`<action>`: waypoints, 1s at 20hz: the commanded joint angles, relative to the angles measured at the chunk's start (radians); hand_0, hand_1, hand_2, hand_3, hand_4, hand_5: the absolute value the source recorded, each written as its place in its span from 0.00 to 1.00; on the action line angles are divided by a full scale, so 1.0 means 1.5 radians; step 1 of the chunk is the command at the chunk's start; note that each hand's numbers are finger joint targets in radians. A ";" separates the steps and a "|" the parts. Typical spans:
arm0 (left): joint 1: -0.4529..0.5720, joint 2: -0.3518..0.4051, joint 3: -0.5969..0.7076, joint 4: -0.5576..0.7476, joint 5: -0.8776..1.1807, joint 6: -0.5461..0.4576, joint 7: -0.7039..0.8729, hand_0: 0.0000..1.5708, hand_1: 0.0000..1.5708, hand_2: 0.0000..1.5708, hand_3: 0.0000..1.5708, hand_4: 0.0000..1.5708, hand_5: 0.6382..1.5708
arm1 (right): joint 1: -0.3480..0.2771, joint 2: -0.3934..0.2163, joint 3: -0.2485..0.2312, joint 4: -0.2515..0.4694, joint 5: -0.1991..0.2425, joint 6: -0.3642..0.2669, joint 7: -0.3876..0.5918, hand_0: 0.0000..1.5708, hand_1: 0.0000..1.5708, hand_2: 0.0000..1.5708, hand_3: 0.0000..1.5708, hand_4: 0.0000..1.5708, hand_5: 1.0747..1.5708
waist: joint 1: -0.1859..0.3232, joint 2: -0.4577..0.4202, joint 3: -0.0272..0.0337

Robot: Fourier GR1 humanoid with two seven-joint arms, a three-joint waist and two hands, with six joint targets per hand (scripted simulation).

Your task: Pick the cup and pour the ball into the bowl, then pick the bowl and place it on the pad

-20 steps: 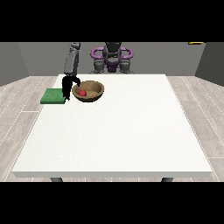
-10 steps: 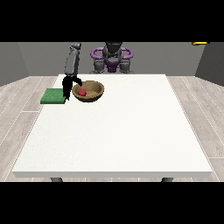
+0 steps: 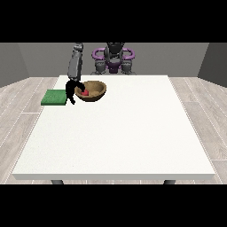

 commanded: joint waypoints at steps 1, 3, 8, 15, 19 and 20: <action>-0.024 0.014 0.007 -0.008 0.016 -0.001 0.012 0.00 0.00 0.00 0.00 0.65 0.96 | 0.038 -0.024 0.012 0.071 0.048 -0.074 0.065 1.00 1.00 1.00 0.98 0.58 0.80 | 0.012 0.046 0.0210; -0.010 0.007 0.006 -0.010 0.019 -0.011 -0.002 0.00 0.00 0.00 0.00 0.67 0.95 | 0.053 -0.042 0.011 0.055 0.056 -0.096 0.064 1.00 1.00 1.00 1.00 0.58 0.81 | 0.014 0.049 0.0197; 0.002 0.013 0.015 0.004 0.029 -0.024 -0.004 0.00 0.00 0.00 0.00 0.73 0.95 | 0.080 -0.063 0.028 0.012 0.074 -0.139 0.082 1.00 1.00 1.00 0.87 0.61 0.93 | 0.022 0.036 0.0177; 0.030 0.011 0.019 0.043 0.020 -0.020 -0.005 0.00 0.00 0.00 0.00 0.76 0.95 | 0.048 -0.169 0.052 -0.058 0.077 -0.143 0.244 1.00 1.00 1.00 0.68 0.65 0.97 | -0.016 -0.037 0.0165; 0.052 0.025 0.039 0.074 -0.001 -0.004 -0.033 0.00 0.00 0.00 0.00 0.76 0.97 | 0.033 -0.226 0.074 -0.091 0.082 -0.104 0.340 1.00 1.00 1.00 0.62 0.67 0.97 | -0.056 -0.044 0.0183; 0.074 0.034 0.043 0.080 -0.010 -0.010 -0.042 0.00 0.00 0.00 0.00 0.77 0.96 | 0.046 -0.250 0.068 -0.095 0.080 -0.085 0.338 1.00 1.00 1.00 0.55 0.68 0.97 | -0.068 -0.052 0.0190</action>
